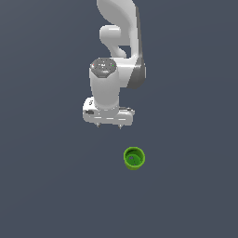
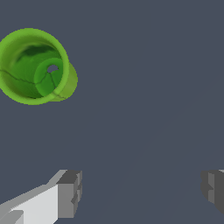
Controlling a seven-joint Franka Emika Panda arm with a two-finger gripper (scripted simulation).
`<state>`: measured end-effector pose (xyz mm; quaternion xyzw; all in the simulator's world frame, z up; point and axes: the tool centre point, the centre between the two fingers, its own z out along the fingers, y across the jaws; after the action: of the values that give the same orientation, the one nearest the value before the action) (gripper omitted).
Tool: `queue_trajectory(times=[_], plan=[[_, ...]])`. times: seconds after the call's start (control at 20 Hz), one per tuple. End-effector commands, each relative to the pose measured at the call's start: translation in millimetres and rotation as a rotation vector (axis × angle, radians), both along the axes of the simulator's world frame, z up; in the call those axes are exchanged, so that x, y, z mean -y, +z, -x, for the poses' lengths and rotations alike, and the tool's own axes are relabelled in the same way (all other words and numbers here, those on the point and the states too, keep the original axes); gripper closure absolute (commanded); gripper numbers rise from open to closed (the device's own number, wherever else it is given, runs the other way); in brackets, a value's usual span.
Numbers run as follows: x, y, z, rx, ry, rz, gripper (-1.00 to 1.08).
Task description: Pick up the object and move it to a goal position.
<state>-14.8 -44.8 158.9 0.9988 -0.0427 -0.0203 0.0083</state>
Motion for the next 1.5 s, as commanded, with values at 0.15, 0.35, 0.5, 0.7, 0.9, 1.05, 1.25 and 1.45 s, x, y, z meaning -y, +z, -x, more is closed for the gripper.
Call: queue_trajectory(times=[0.15, 0.35, 0.5, 0.7, 0.9, 1.05, 1.25, 1.45], plan=[[-3.5, -0.7, -0.2, -0.002, 0.01, 0.003, -0.2], [-11.4, -2.2, -0.4, -0.007, 0.039, 0.009, -0.2], [-11.2, -2.1, -0.4, -0.007, 0.039, 0.008, -0.2], [-12.3, -2.9, -1.5, -0.005, 0.02, 0.008, -0.2], [-14.9, -4.5, -3.9, -0.002, -0.018, 0.008, -0.2], [-17.9, -6.3, -6.4, 0.001, -0.06, 0.007, -0.2], [-23.0, -9.4, -10.9, 0.006, -0.135, 0.007, -0.2], [-29.7, -13.5, -16.6, 0.012, -0.23, 0.006, -0.2]])
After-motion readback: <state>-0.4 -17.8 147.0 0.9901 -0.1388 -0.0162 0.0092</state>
